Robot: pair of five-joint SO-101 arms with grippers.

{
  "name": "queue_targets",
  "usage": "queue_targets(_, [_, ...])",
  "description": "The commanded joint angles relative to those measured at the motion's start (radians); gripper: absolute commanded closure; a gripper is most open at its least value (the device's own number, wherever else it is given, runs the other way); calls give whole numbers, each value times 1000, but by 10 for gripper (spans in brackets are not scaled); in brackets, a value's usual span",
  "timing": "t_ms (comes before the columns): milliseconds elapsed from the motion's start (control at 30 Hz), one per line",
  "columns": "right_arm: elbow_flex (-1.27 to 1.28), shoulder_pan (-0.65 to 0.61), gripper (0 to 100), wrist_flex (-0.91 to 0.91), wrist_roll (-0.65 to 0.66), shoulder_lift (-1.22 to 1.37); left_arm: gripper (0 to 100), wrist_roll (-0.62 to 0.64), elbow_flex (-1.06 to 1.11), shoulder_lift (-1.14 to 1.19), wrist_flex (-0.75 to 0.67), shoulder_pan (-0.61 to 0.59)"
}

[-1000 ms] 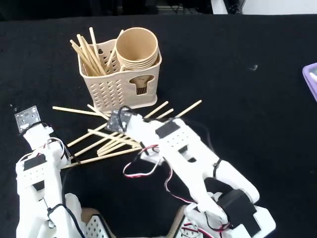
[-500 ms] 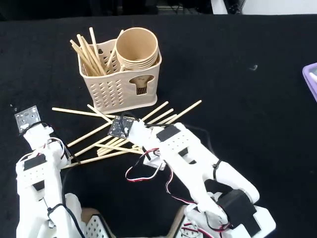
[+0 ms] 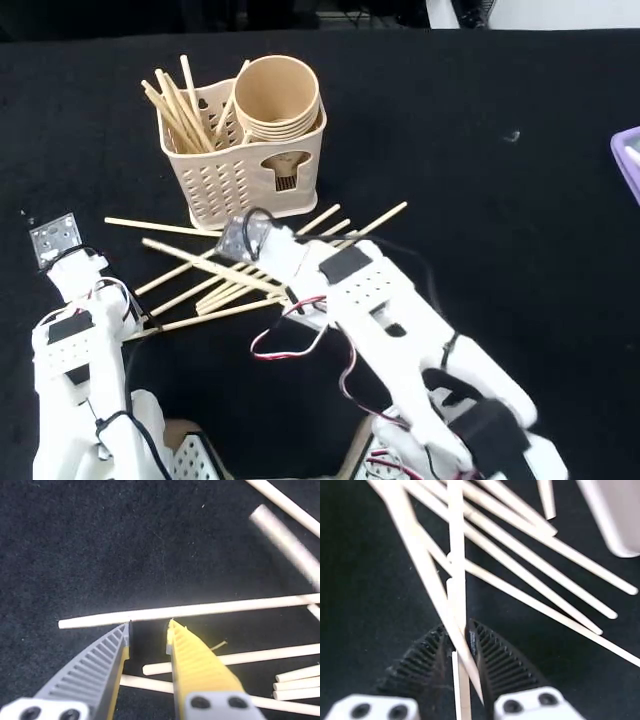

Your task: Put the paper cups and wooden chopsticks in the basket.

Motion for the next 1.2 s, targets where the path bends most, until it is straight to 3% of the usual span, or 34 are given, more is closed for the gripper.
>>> queue_targets(0, [-35, -44, 988, -40, -28, -45, 866, 5, -16, -15, -12, -4])
queue_targets(200, [-24, -51, 988, -32, -6, 54, 866, 5, -16, -15, -12, -4])
queue_targets(433, [-44, -40, 986, 124, 41, 116, 866, 5, -16, -15, -12, -4])
queue_targets(567, [-44, 43, 987, 215, 98, 114, 866, 5, -16, -15, -12, -4])
queue_targets(833, [-58, 307, 988, 215, 255, 102, 866, 5, -16, -15, -12, -4])
queue_targets(1167, [-1, 319, 979, 215, 245, 47, 866, 5, -16, -15, -12, -4])
